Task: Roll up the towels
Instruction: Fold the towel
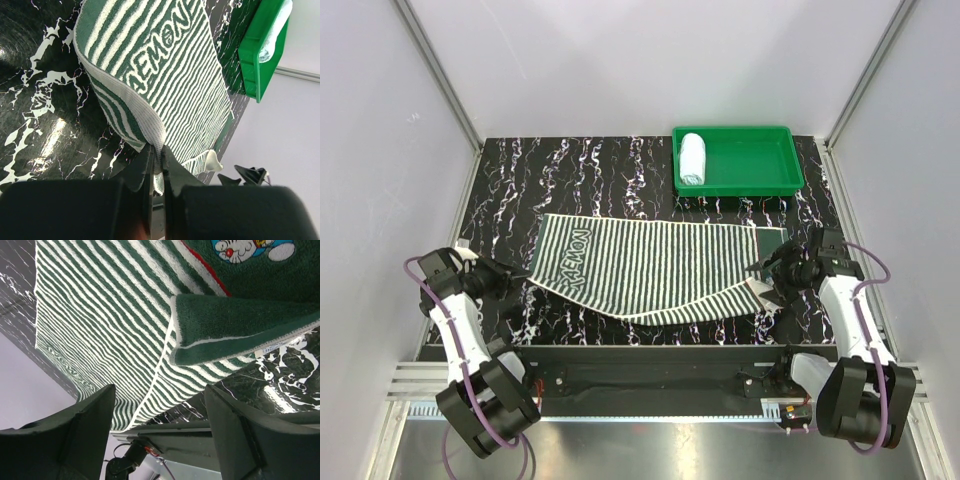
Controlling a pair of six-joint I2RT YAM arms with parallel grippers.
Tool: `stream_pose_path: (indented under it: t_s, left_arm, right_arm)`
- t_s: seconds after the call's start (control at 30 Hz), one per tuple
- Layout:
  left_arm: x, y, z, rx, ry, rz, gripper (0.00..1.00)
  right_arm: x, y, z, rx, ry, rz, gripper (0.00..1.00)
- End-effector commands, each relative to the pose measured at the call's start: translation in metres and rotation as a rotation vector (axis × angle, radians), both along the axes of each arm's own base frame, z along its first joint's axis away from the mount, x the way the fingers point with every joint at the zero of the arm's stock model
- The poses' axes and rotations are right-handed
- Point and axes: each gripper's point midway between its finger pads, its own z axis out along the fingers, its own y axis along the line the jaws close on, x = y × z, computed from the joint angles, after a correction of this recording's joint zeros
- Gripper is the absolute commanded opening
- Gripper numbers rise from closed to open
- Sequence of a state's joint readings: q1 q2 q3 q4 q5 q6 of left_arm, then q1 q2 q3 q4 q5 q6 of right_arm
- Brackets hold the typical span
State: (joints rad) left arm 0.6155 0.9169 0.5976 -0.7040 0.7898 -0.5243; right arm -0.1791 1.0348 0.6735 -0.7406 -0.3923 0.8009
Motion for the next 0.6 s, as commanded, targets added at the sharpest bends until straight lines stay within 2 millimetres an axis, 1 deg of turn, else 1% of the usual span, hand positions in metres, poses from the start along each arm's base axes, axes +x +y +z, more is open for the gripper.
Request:
stream_pose_path:
  t_s: [0.0, 0.1, 0.23, 0.3, 0.43, 0.47, 0.57]
  left_arm:
    - [0.006, 0.001, 0.011, 0.014, -0.070, -0.014, 0.04]
    - [0.006, 0.000, 0.011, 0.011, -0.071, -0.018, 0.04]
    - [0.006, -0.001, 0.011, 0.006, -0.068, -0.024, 0.04]
    - [0.006, 0.000, 0.011, 0.007, -0.068, -0.022, 0.04]
    - [0.006, 0.000, 0.010, 0.008, -0.066, -0.022, 0.04]
    - [0.006, 0.000, 0.010, 0.009, -0.065, -0.023, 0.04]
    - [0.006, 0.000, 0.011, 0.008, -0.067, -0.023, 0.04]
  right_arm:
    - [0.009, 0.007, 0.005, 0.050, -0.042, 0.001, 0.79]
    - [0.015, 0.002, -0.008, 0.037, -0.013, -0.009, 0.79]
    - [0.026, -0.006, -0.019, 0.001, 0.007, -0.014, 0.79]
    - [0.030, -0.008, -0.024, -0.006, 0.019, -0.017, 0.77]
    - [0.034, -0.013, -0.025, -0.030, 0.017, -0.036, 0.66]
    - [0.033, -0.015, -0.025, -0.040, 0.019, -0.037, 0.60]
    - [0.032, -0.020, -0.026, -0.073, 0.025, -0.035, 0.58]
